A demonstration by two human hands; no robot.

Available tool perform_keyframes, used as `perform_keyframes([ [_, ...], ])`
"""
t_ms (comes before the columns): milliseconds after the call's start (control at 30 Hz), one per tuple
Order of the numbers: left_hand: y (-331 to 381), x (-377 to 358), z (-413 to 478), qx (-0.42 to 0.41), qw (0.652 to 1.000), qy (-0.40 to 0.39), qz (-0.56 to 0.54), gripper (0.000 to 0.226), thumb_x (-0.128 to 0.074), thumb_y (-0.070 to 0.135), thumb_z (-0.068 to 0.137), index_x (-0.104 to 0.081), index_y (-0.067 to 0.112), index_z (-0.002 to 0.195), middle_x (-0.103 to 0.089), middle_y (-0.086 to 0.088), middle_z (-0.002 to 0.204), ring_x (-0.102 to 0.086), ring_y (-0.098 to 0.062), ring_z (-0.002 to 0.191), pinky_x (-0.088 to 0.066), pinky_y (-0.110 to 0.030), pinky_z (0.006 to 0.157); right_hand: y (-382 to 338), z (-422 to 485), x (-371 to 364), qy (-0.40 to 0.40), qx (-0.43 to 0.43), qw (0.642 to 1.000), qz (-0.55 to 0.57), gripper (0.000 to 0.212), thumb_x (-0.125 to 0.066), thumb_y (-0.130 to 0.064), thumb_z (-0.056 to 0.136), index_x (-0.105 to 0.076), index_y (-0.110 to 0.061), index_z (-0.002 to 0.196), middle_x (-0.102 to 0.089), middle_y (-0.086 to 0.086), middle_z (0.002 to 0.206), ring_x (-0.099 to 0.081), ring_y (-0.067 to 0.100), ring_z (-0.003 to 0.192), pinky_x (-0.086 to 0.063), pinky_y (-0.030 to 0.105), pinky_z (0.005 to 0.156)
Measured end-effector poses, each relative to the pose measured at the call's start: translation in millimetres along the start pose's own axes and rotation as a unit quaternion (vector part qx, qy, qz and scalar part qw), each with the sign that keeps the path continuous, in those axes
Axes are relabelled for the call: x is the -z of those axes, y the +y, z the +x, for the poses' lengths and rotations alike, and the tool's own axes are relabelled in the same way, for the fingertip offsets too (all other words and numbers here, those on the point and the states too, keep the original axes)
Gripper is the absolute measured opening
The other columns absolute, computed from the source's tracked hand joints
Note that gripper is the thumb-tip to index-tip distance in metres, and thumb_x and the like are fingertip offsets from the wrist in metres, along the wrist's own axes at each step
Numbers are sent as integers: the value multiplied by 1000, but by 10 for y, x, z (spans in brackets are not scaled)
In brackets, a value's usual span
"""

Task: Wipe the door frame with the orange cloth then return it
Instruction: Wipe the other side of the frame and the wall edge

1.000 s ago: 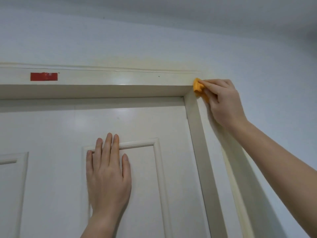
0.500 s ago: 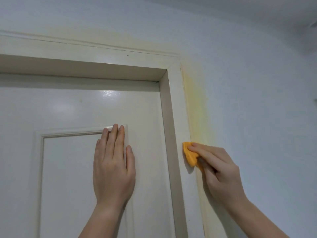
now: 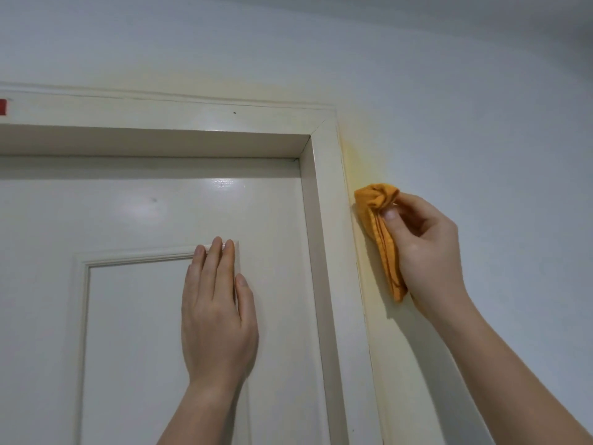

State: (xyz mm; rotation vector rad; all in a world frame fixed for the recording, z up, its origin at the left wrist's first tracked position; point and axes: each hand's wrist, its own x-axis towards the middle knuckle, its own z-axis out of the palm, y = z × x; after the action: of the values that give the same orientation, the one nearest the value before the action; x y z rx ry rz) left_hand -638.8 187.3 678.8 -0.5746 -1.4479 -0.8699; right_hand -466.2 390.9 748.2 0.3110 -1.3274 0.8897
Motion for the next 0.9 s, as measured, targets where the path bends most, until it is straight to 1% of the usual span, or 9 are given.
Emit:
perform_keyframes([
  [67, -7, -7, -6, 1, 1000, 2, 0, 54, -38, 24, 113, -43, 14, 165, -39, 3, 174, -18, -13, 168, -23, -42, 136, 4, -54, -14, 9, -27, 999, 19, 25, -65, -12, 104, -69, -18, 128, -75, -6, 100, -75, 3, 90, -57, 17, 81],
  [133, -6, -17, -6, 2, 1000, 3, -2, 54, -38, 24, 113, -43, 14, 165, -39, 3, 174, -18, -12, 168, -24, -43, 136, -26, -91, -25, 26, -33, 999, 8, 29, -68, -14, 102, -65, -26, 129, -72, -3, 101, -76, 7, 84, -57, 16, 74],
  [233, -6, -22, -6, 0, 1000, 9, -6, 54, -38, 24, 112, -44, 13, 165, -40, 3, 173, -19, -13, 167, -24, -43, 135, -58, -103, -34, 58, -20, 997, -48, 27, -69, -14, 100, -69, -34, 118, -69, -5, 103, -72, 5, 79, -54, 11, 67],
  [333, -6, -17, -5, 0, 1000, 9, -5, 54, -39, 24, 112, -44, 13, 165, -40, 3, 173, -19, -14, 167, -23, -42, 135, -34, -156, -104, 64, -4, 992, -109, 24, -65, -15, 102, -78, -35, 108, -66, -12, 107, -69, 6, 89, -51, 8, 78],
  [433, -8, -16, -6, -2, 1000, 8, -4, 54, -39, 24, 112, -44, 13, 165, -40, 3, 173, -19, -14, 167, -22, -40, 136, 35, -276, -186, 65, 75, 960, -261, 28, -61, -16, 105, -77, -26, 125, -58, -11, 118, -45, 11, 110, -35, 2, 89],
  [533, -16, -11, 4, -7, 1000, 7, -4, 54, -39, 24, 112, -45, 13, 164, -40, 2, 173, -19, -15, 167, -22, -40, 136, 118, -402, -218, 43, 96, 949, -299, 37, -67, -26, 103, -68, -20, 139, -53, -7, 133, -37, 11, 118, -39, 15, 95],
  [600, -17, -8, 2, -10, 1000, 9, 1, 54, -40, 24, 112, -45, 12, 164, -41, 1, 172, -20, -16, 167, -22, -40, 136, 192, -447, -195, 44, 125, 944, -302, 42, -71, -22, 101, -66, -15, 142, -57, -5, 126, -45, 12, 112, -41, 18, 96],
  [700, -22, -13, 2, -11, 1000, 12, 1, 55, -40, 24, 111, -44, 11, 164, -41, 0, 172, -21, -17, 167, -21, -39, 136, 251, -529, -136, 71, 150, 939, -302, 36, -74, -10, 97, -72, -12, 133, -56, -11, 101, -48, 13, 90, -39, 10, 83],
  [900, -12, -37, 1, -11, 1000, 9, 7, 56, -40, 25, 111, -43, 11, 165, -40, -1, 173, -20, -18, 168, -21, -42, 136, 296, -1111, -98, 55, 182, 935, -298, 28, -66, -15, 102, -75, -8, 128, -55, -9, 86, -43, 20, 80, -41, 27, 74],
])
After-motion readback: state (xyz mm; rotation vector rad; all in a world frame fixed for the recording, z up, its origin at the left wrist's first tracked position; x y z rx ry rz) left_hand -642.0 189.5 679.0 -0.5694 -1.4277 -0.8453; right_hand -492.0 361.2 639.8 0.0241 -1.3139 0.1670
